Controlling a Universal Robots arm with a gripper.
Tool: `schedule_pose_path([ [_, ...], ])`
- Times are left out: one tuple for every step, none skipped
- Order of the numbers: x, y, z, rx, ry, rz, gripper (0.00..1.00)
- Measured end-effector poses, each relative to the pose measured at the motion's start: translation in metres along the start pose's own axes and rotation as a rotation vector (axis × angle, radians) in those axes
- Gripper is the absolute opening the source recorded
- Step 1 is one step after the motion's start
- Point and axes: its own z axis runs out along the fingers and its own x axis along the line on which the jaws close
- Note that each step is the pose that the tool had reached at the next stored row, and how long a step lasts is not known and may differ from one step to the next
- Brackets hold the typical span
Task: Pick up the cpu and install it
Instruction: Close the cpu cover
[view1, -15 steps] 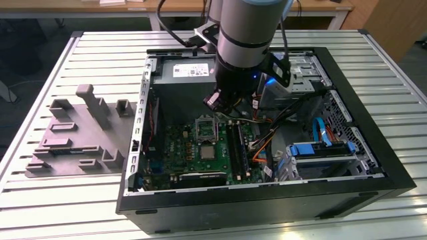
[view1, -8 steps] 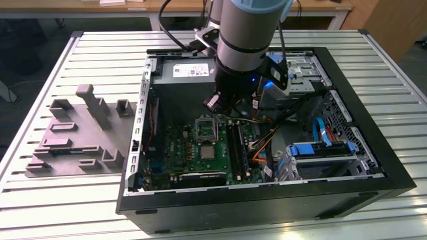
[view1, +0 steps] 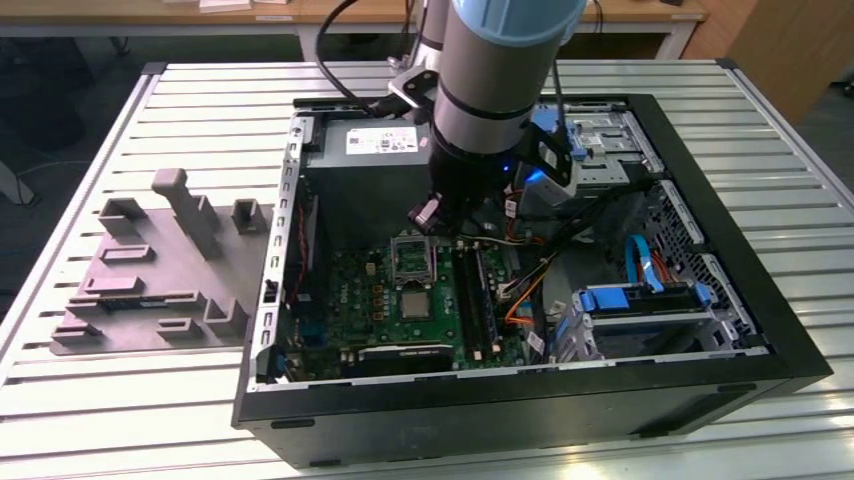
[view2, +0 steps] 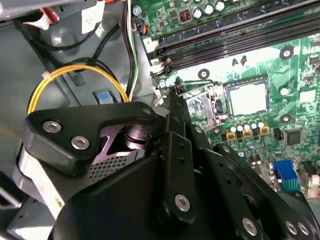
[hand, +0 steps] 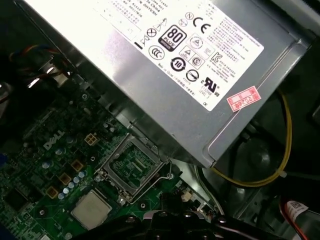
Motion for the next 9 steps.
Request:
schedule_pose_path([
  [-0.0006,-0.0003,0.0018,-0.0001,-0.0001,0.000,0.11],
  [-0.0011,-0.0005,0.0037,-0.0001,-0.0001,0.000,0.11],
  [-0.0015,-0.0007,0.0054,0.0000,-0.0001,0.000,0.11],
  [-0.0019,-0.0010,0.0073,-0.0001,-0.0002,0.000,0.11],
  [-0.0023,-0.0013,0.0090,-0.0009,-0.0009,0.000,0.11],
  [-0.0024,-0.0015,0.0101,-0.0035,-0.0031,0.000,0.11],
  [-0.0024,-0.0016,0.0108,-0.0092,-0.0081,-0.001,0.11],
  [-0.0024,-0.0017,0.0114,-0.0169,-0.0148,-0.001,0.11],
  [-0.0024,-0.0018,0.0124,-0.0215,-0.0189,-0.001,0.11],
])
